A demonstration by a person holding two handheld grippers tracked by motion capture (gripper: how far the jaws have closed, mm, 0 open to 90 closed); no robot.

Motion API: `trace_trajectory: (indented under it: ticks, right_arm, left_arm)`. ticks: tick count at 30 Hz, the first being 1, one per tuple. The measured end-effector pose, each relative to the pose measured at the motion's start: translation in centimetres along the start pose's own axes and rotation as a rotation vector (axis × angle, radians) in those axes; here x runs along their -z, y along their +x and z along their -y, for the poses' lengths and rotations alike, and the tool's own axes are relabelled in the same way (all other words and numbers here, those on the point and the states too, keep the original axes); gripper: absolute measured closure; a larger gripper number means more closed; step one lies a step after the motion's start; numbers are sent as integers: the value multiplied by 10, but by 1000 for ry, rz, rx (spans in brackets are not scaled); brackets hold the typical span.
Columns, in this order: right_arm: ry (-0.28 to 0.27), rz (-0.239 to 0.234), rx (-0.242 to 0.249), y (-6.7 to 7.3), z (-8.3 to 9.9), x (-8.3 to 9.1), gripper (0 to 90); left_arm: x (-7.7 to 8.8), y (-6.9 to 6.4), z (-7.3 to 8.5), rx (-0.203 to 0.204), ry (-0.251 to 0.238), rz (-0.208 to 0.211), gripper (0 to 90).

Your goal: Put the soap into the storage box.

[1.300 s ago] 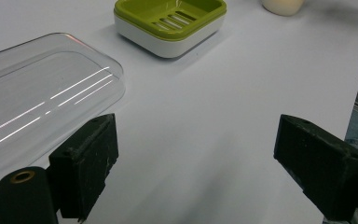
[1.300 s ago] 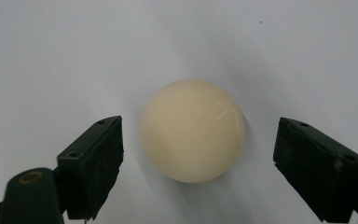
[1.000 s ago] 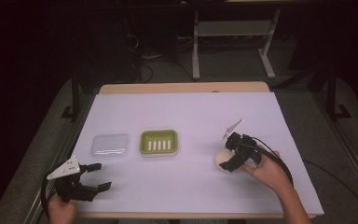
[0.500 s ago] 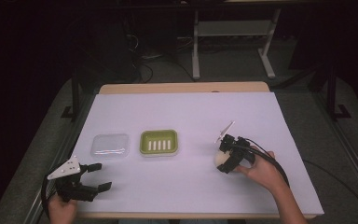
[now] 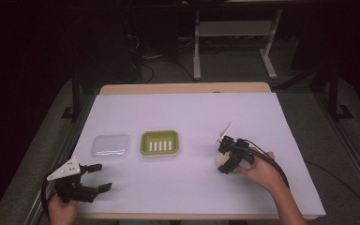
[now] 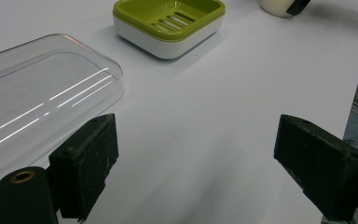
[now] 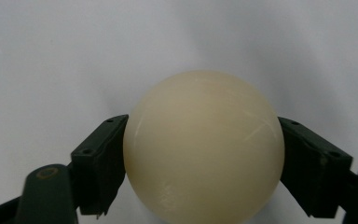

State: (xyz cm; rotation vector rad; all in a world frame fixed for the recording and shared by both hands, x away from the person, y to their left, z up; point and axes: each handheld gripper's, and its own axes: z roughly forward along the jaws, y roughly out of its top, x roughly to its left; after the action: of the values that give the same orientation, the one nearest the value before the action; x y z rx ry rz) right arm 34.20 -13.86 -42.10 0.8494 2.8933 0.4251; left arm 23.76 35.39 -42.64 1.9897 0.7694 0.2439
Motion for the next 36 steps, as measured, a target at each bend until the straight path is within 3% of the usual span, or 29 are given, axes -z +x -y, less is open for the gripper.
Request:
trace_trajectory:
  ticks: [9, 13, 24, 36]
  right_arm:
    - [7, 5, -10, 0, -1, 1, 226]
    - [3, -21, -31, -1, -1, 2, 227]
    - [-78, -48, -53, -10, -7, 25, 227]
    - [-111, -89, -56, -19, -20, 34, 227]
  left_arm:
    - [0, 0, 0, 3, -2, -1, 129]
    - [0, 0, 0, 2, -5, -1, 129]
    - [0, 0, 0, 8, -6, -1, 129]
    - [1, -1, 0, 9, -8, -1, 129]
